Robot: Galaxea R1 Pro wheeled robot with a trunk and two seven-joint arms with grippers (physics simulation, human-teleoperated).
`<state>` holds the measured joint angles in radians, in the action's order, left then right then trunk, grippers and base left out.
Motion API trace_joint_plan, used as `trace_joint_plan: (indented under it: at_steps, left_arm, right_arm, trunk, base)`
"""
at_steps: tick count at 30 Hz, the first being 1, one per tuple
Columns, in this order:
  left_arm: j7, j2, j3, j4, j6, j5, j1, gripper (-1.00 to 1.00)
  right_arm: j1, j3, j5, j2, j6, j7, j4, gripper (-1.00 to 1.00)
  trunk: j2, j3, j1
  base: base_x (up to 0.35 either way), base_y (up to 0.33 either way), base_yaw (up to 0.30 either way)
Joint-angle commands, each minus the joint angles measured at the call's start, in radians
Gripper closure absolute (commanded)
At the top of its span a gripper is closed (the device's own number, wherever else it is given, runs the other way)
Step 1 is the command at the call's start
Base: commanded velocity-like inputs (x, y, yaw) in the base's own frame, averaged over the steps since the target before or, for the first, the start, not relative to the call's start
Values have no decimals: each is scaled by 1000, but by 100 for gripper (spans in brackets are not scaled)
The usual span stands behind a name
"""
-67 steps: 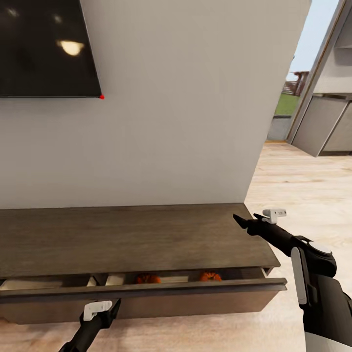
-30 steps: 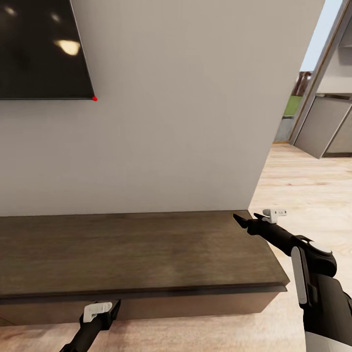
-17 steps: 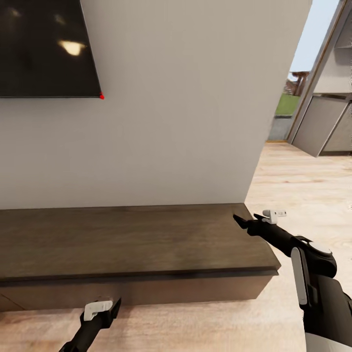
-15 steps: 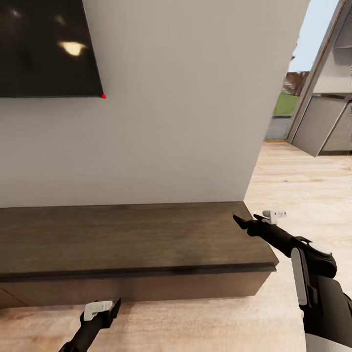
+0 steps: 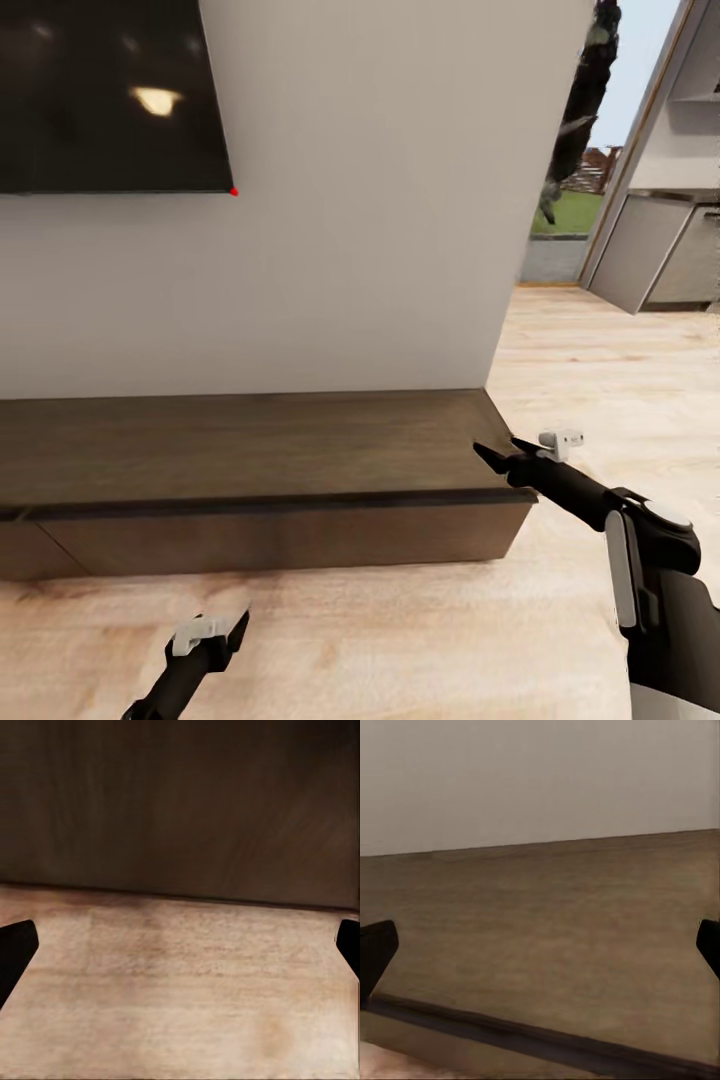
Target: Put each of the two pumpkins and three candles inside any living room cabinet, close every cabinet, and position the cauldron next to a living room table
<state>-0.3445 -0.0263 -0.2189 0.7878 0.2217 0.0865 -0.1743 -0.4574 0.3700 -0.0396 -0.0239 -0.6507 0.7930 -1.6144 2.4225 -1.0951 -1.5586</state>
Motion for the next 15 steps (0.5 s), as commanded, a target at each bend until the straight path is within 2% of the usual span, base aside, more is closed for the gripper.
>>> trace_joint_plan:
  at_steps: [1,3,5,7,13,14,15]
  left_arm:
    - [-10,-1,-3,-1,-1,10,-1,-100]
    - [-12,-3,-5,-1,-3,12,-1,-100]
    - [-16,-2,-4,-1,-5,13,-1,-100]
    - [-17,0,-2,-1,-6,12,-1,-100]
    - [-17,0,-2,-1,-6,12,-1,-100]
    - [-18,1,-2,-1,-6,13,-1,-100]
    - [-45,1,-4,-3,-6,14,2,-100]
  right_arm:
    - [11,8,-4,0,-3,14,-1,-100]
    - [67,15,-4,-1,17,21,-1,-100]
    - [180,22,-5,-1,93,26,-1,-100]
    - [226,24,-5,0,136,26,-1,-100]
    - [226,24,-5,0,136,26,-1,-100]
    - [247,25,-5,1,155,25,-1,-100]
    - [300,48,-9,3,184,25,20,-100]
  trunk:
    - [0,-1,1]
    - [0,-1,1]
    - [0,-1,1]
    - [0,-1,1]
    - [0,-1,1]
    - [0,-1,1]
    - [0,-1,1]
  base:
    - [-331,0,0]
    - [-331,0,0]
    - [-330,0,0]
    - [-285,0,0]
    - [-265,0,0]
    - [-212,0,0]
    - [-136,0,0]
